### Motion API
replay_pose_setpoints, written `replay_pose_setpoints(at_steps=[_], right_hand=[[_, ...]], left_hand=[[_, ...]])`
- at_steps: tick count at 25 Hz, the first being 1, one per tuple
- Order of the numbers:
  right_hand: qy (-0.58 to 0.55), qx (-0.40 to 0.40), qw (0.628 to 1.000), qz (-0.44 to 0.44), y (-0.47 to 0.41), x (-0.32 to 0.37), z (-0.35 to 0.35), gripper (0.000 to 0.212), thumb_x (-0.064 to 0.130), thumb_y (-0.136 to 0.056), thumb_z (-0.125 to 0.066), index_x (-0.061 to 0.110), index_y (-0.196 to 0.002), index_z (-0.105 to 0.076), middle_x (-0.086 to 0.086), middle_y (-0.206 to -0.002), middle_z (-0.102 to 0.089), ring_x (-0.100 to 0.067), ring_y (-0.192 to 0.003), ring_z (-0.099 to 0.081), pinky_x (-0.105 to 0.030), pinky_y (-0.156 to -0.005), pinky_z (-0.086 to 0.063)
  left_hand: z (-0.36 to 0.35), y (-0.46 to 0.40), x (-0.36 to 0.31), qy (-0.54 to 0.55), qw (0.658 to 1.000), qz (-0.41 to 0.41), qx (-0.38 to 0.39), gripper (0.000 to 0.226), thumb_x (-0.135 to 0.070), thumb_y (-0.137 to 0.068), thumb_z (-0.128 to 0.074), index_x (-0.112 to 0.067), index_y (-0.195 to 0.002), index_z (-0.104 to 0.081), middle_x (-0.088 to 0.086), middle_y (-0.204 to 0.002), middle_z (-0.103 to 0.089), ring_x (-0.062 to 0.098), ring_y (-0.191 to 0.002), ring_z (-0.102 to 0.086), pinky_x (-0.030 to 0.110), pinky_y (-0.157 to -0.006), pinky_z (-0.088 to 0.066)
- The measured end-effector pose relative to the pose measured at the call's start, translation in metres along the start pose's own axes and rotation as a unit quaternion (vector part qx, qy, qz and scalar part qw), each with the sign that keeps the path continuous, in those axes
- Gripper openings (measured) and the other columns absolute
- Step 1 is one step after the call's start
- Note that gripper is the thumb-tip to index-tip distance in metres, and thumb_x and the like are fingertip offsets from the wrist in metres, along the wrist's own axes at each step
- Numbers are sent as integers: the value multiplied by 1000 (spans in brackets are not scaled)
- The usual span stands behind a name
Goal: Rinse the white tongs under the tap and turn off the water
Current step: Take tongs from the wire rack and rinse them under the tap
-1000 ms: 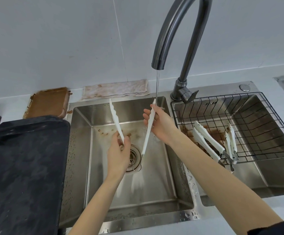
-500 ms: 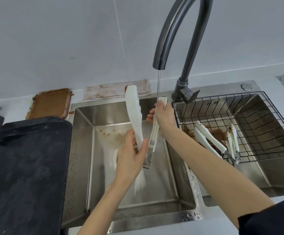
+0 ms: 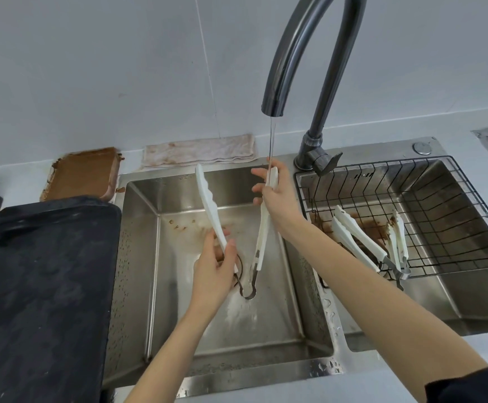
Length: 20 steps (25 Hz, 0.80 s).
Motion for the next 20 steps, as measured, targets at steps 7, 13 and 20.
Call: replay_pose_setpoints(at_steps=[7,13,20], right_hand=[[1,49,999,21,24,20,10,37,17,-97,-45,21,-134,-42,3,-84,-60,0,-51,-58,-16,-53,-52],[72,-14,996,54,40,42,43,40,18,-97,-43,22,-137,-36,3,-74,-52,0,-41,-54,-18,-52,-52],[43,-58,996,44,36,48,64,36,22,-94,-49,17,-129,-44,3,-73,-55,-5,-44,-51,-23,-47,-46]], left_hand=[[-31,-1,18,-3,979,166,117,37,-30,-101,-25,-18,-125,-51,-6,-62,-51,3,-39,-37,11,-34,-30],[-76,-17,7,75,962,198,170,34,-25,-100,-33,-8,-119,-55,-5,-79,-62,8,-72,-56,21,-68,-44],[-100,-39,-20,304,905,262,141,41,2,-94,-37,4,-135,-38,20,-115,-59,14,-65,-64,27,-79,-53]])
Point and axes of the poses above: each hand's wrist, its own y-axis away from the middle knuckle, its own z-axis out of the back of the hand, x = y × z, the point moved 8 cm from there along -y, towards the middle knuckle
